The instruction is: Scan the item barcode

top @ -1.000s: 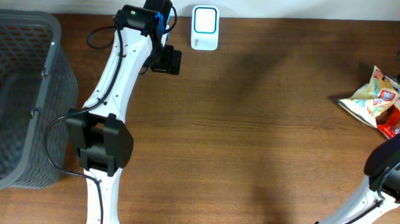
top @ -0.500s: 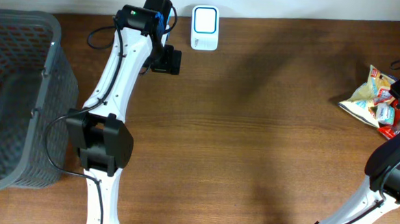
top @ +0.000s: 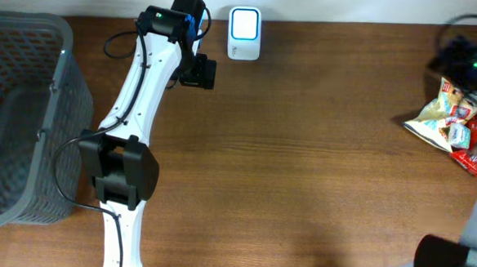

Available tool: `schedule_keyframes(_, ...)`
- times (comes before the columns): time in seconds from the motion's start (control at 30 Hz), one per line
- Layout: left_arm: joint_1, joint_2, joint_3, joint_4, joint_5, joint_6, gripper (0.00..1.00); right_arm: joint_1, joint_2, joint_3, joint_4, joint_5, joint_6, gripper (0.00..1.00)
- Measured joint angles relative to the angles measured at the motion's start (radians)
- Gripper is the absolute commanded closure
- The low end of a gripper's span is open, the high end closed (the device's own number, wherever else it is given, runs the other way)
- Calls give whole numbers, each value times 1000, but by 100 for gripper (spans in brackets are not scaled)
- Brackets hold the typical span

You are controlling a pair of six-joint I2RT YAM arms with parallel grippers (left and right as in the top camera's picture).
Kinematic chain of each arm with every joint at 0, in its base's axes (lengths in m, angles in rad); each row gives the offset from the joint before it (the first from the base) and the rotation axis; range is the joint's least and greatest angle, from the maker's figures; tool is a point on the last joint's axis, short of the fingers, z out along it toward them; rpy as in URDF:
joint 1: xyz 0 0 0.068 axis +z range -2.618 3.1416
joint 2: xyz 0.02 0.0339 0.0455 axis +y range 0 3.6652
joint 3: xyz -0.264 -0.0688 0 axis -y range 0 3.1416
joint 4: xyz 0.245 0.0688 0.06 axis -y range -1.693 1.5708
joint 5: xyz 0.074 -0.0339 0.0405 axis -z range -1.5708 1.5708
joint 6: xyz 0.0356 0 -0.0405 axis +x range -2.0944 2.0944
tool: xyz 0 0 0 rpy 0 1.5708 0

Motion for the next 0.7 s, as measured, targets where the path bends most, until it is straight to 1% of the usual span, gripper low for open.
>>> schedule_keyframes(0.13,0,0,0,0,0,0,1,125,-21,0,-30,-62,-60,1)
schedule_keyframes(0.2,0,0,0,0,0,0,1,220,-35,0,-79,-90,-103,1)
schedule_keyframes(0.27,0,0,0,0,0,0,1,254,-49,0,-117,-99,-124,1)
schedule_keyframes(0.4,0,0,0,0,0,0,1,278,-88,0,-186,-105,-155,1)
schedule_keyframes(0.53,0,0,0,0,0,0,1,278,-146,-9,-205,-105,-179,1)
schedule_keyframes(0.6,0,0,0,0,0,0,1,278,-206,-38,-204,-105,-187,1)
schedule_keyframes(0.7,0,0,0,1,0,0,1,278,-360,-150,-182,-105,-195,1)
